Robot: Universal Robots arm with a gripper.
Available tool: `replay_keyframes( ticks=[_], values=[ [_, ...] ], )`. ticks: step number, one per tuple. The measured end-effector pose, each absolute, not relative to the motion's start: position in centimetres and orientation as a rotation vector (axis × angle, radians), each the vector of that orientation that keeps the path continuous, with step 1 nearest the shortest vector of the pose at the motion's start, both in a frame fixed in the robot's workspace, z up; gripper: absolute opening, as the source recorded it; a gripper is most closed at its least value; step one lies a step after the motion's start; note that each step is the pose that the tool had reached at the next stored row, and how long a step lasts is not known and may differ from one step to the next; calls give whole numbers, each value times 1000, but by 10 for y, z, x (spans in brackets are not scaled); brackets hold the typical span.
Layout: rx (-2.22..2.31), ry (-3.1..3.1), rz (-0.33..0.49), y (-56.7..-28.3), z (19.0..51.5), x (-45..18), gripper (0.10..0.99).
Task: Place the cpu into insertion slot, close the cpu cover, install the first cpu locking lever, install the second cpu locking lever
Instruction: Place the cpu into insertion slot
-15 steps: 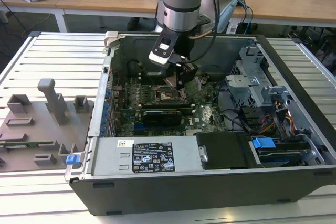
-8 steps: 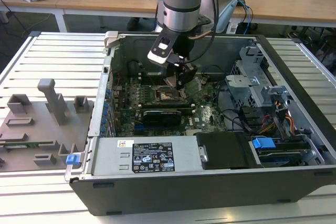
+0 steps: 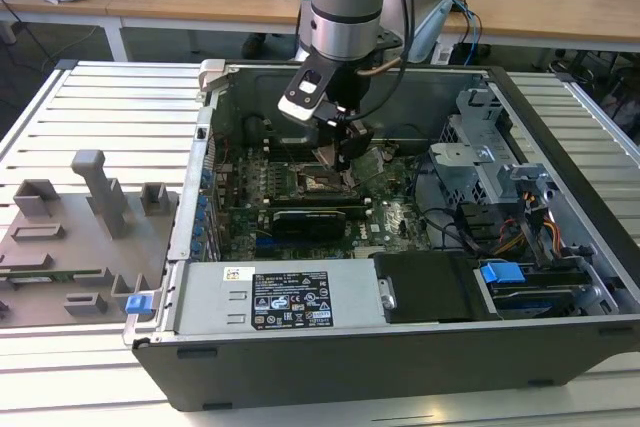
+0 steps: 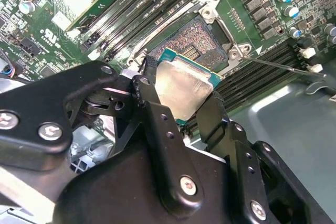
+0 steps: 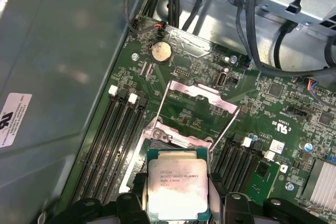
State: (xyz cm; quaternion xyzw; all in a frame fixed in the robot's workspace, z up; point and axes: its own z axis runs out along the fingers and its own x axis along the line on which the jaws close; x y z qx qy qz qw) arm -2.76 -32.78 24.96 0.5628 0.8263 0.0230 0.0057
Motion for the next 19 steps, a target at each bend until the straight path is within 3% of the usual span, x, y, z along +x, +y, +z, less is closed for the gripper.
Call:
replay_keyframes(
  ticks=[19],
  values=[
    [1877, 2500, 68, -328, 249, -28, 545]
  ],
)
